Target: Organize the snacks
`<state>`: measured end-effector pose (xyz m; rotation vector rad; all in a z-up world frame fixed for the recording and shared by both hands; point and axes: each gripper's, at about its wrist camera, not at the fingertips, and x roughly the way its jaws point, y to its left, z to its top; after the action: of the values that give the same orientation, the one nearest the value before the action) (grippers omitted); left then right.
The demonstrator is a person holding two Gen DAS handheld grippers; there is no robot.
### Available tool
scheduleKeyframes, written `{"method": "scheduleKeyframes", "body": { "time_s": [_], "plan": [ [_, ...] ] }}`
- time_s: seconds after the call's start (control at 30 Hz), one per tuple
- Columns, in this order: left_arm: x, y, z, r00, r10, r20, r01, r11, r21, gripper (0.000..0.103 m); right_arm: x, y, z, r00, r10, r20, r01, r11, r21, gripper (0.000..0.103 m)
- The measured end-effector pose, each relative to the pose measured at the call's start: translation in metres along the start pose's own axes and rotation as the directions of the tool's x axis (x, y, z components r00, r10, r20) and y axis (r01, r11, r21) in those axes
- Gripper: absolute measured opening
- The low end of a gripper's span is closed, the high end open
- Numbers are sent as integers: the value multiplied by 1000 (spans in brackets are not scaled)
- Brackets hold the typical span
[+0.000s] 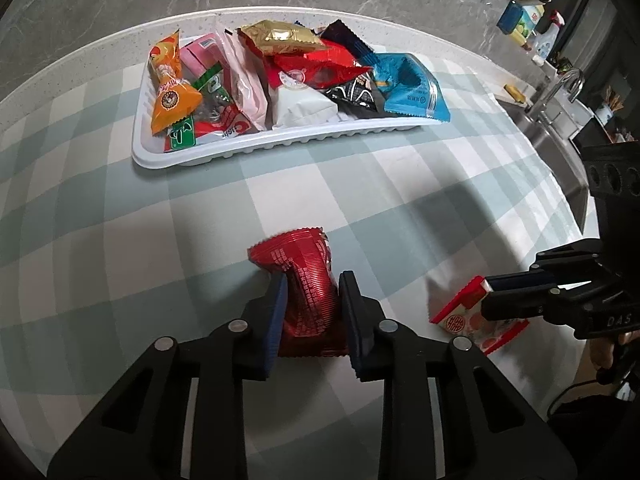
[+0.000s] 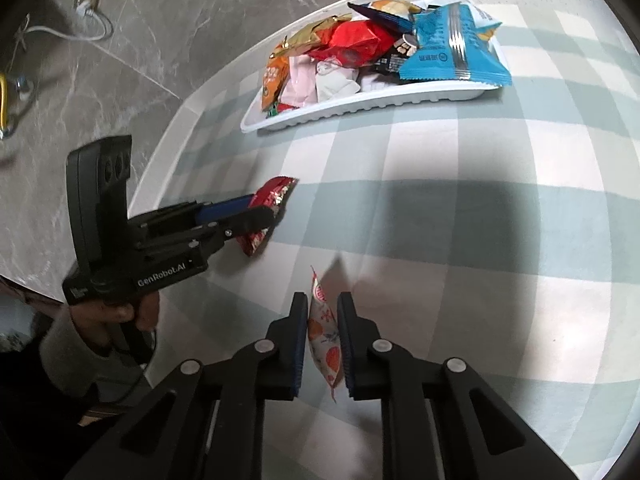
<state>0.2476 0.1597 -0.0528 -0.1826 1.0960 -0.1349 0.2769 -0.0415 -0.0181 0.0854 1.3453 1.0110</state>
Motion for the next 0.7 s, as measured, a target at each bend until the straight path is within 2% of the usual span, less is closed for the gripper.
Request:
{"method": "scheduleKeyframes", "body": {
  "time_s": [0.13, 0.23, 0.27, 0.3, 0.37, 0.43, 0.47, 0.53, 0.63, 0.7],
  "plan": [
    [1, -1, 0, 1000, -5, 0, 5, 1000, 1, 24, -1, 0, 0, 1000, 2, -10, -2, 1000, -14, 16],
    [1, 0, 0, 1000, -5, -4, 6, 1000, 9, 24, 2, 11, -3, 998, -51, -27, 49, 996, -77, 20],
    [2, 0, 0, 1000, -2, -7, 2, 1000, 11, 24, 5, 16, -2, 996, -80, -27, 77, 992, -104, 23],
    [2, 0, -1, 1000, -1, -8, 1, 1000, 11, 24, 7, 24, -4, 992, -124, -35, 118, 981, -157, 37],
    [3, 0, -1, 1000, 2, -8, -2, 1000, 15, 24, 13, 35, -10, 980, -196, -42, 180, 953, -244, 51],
    [4, -2, -1, 1000, 8, -9, -8, 1000, 22, 24, 22, 42, -17, 962, -268, -54, 238, 916, -323, 52],
    [4, -3, -1, 1000, 14, -8, -14, 999, 32, 24, 24, 48, -20, 956, -291, -33, 260, 895, -362, 49],
    [5, -5, -1, 1000, 20, -8, -20, 999, 44, 24, 26, 52, -23, 945, -326, -20, 291, 869, -400, 36],
    [6, -5, -1, 1000, 13, -6, -13, 999, 41, 23, 22, 44, -19, 966, -257, -25, 235, 915, -328, 35],
    [5, -1, 0, 1000, -8, -3, 8, 1000, 21, 20, 16, 32, -13, 982, -186, -36, 172, 956, -239, 35]
  ]
}}
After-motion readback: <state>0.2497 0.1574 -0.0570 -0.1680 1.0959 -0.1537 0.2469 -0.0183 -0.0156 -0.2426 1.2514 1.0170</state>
